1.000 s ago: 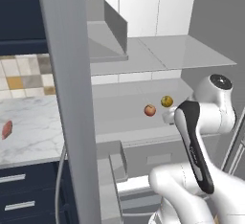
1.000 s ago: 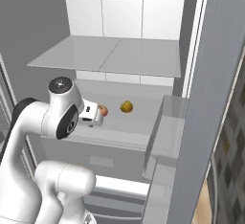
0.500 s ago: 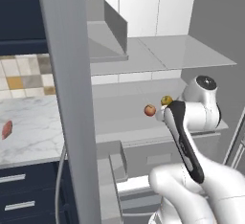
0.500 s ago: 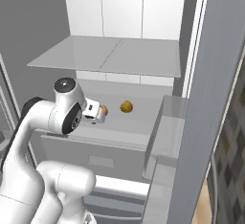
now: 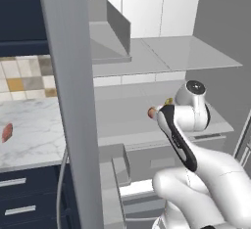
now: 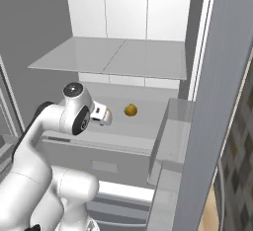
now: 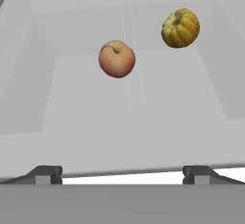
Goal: Open the fridge, remove the peach, squash, and steak, and place them on any counter.
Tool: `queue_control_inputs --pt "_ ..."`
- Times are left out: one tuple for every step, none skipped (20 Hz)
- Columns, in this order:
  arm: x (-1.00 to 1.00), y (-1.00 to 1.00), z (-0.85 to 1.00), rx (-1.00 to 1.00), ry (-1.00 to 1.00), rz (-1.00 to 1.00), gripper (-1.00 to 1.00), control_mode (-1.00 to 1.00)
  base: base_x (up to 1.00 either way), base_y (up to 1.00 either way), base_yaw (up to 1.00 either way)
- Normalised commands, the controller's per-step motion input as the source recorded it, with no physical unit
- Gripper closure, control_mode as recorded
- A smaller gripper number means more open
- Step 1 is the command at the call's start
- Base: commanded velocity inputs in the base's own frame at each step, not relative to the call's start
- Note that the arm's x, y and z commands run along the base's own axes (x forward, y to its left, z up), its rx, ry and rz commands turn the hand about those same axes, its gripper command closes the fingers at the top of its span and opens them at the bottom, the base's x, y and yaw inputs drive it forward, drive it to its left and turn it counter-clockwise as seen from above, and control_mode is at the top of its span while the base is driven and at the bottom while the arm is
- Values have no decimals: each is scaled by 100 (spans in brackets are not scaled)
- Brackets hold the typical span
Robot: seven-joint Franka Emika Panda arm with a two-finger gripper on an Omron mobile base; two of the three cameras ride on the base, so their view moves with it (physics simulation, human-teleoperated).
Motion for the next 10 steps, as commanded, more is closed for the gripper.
queue_control_inputs --pt "54 6 -1 0 0 -7 -100 -100 0 0 0" --pt "53 5 -2 0 0 -7 -100 -100 0 0 0" --pt "56 4 -8 0 0 -7 -100 -100 0 0 0" --pt "53 0 -9 0 0 -7 -100 -100 0 0 0" --pt "56 0 -16 0 0 -6 -100 -100 0 0 0" --pt "56 0 -16 0 0 -6 -100 -100 0 0 0" --pt "53 0 -21 0 0 -6 -100 -100 0 0 0" --pt "54 0 -26 0 0 -6 -100 -100 0 0 0" --pt "48 0 -27 0 0 -5 -100 -100 0 0 0" --pt "49 0 -29 0 0 -5 -100 -100 0 0 0"
